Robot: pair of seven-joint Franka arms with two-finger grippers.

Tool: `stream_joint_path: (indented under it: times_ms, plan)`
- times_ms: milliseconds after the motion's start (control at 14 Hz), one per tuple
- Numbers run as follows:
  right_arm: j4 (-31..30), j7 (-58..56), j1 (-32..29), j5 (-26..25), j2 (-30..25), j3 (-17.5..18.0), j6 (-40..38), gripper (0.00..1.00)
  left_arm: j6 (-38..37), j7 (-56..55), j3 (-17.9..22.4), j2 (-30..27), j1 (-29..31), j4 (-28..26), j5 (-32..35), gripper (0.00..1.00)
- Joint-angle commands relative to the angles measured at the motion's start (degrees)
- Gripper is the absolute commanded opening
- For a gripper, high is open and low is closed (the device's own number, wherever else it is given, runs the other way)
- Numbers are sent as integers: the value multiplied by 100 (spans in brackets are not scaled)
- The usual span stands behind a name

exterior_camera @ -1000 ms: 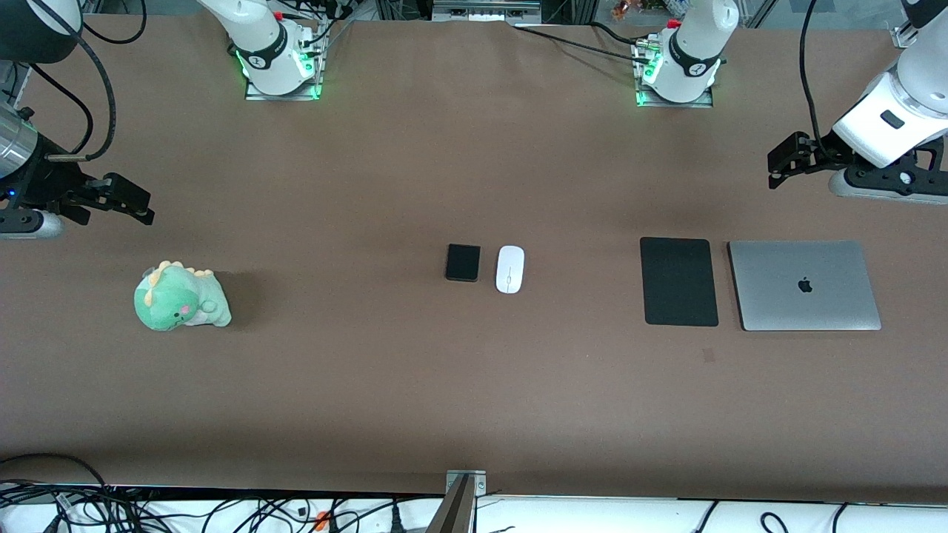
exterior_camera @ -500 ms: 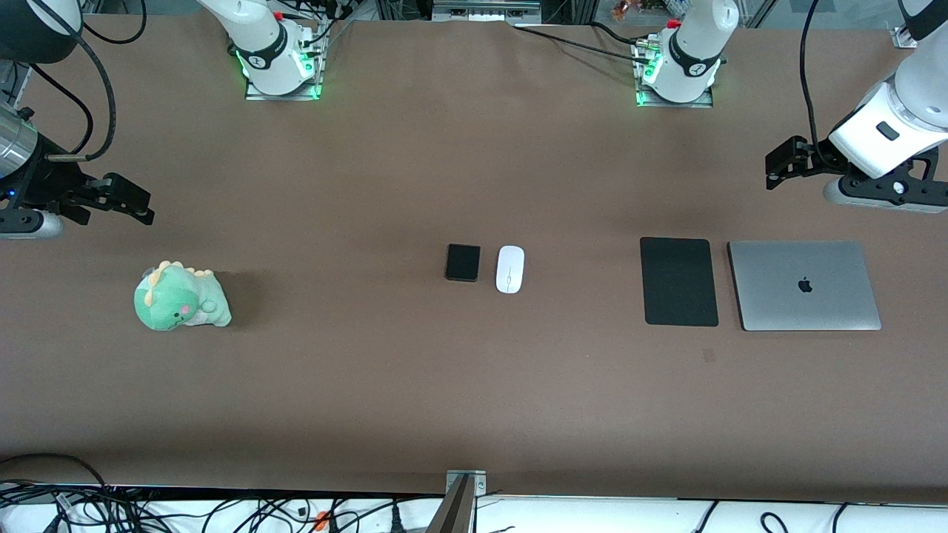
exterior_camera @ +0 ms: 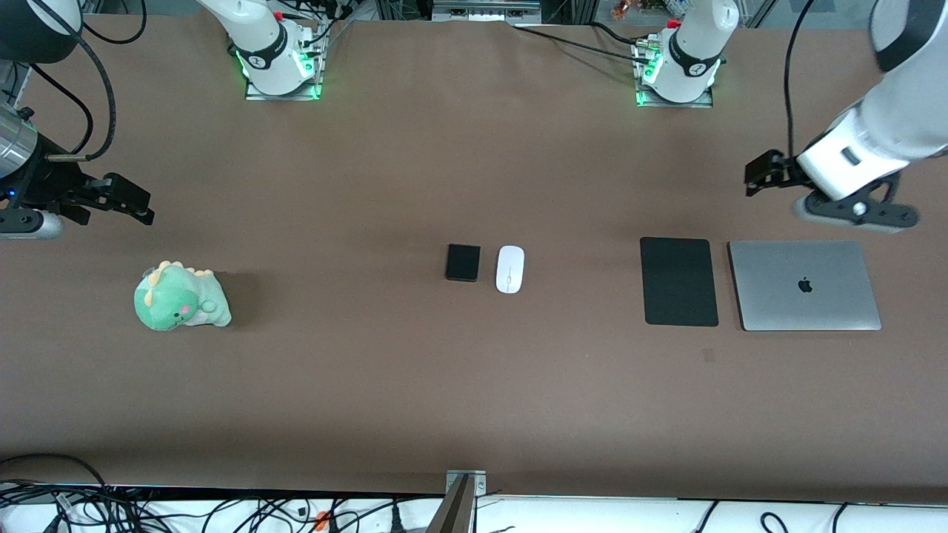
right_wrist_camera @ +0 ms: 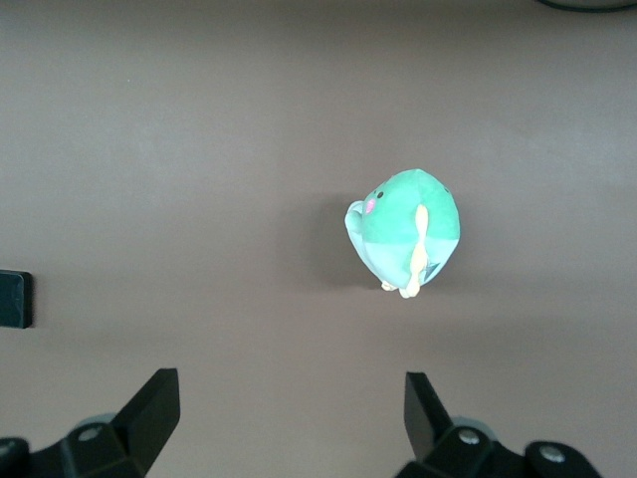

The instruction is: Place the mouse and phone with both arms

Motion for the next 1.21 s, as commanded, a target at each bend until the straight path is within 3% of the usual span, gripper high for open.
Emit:
stream_joint_path:
  times_ms: [0, 357, 571, 857, 1143]
  plan:
    - [-2, 27, -25, -36, -75, 27, -51, 100, 77, 27, -93, 549, -269, 213, -211, 100]
    - [-2, 36, -25, -28, -75, 36, -51, 100, 1077, -1018, -225, 1174, -1164, 186, -309, 100]
    - [-2, 36, -25, -28, -75, 36, -51, 100, 2017, -1833, -216, 1674, -1911, 134, -221, 100]
    - [-2, 18, -8, -63, -40, 36, -42, 100, 3353, -2670, -199, 2334, -2449, 46, -186, 100]
    - [-28, 27, -8, -63, -22, 36, -42, 100, 4048, -3636, -216, 2861, -2765, -77, 674, 100]
